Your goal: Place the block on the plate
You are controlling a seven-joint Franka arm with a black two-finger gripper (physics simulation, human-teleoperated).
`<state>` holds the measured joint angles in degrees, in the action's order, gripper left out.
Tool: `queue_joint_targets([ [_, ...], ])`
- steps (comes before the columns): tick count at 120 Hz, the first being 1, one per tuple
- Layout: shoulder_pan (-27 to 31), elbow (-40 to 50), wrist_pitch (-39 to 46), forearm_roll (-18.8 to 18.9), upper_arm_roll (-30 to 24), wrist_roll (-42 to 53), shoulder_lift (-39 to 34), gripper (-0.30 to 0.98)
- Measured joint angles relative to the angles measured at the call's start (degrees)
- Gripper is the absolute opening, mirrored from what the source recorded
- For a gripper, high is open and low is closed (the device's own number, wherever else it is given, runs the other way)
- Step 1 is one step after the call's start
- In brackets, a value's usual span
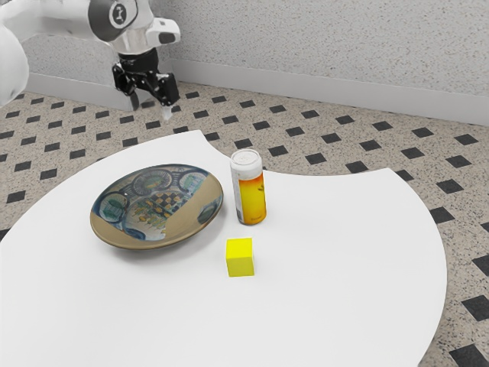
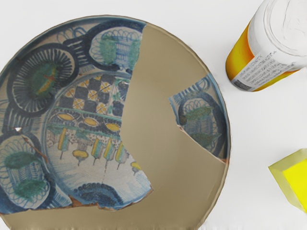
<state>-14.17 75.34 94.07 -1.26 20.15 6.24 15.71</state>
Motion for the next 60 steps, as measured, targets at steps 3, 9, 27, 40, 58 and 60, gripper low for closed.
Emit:
queue_joint_targets([
  [3, -0.87, 0.33, -0.14, -0.02, -0.04, 0.03, -0.07, 0.67],
  [9, -2.26, 0.64, -0.36, -0.02, -0.08, 0.09, -0.06, 0.67],
  [27, 3.76, -7.11, 1.08, -0.55, -8.53, -0.21, 10.97, 0.67],
  [40, 5.64, -8.79, 4.56, -1.05, -15.97, -2.55, 18.06, 0.67],
  [58, 5.41, -6.65, 8.86, -4.76, -18.33, -8.44, 22.82, 0.67],
  [60, 5.10, -5.85, 9.32, -4.99, -18.37, -9.50, 22.82, 0.67],
])
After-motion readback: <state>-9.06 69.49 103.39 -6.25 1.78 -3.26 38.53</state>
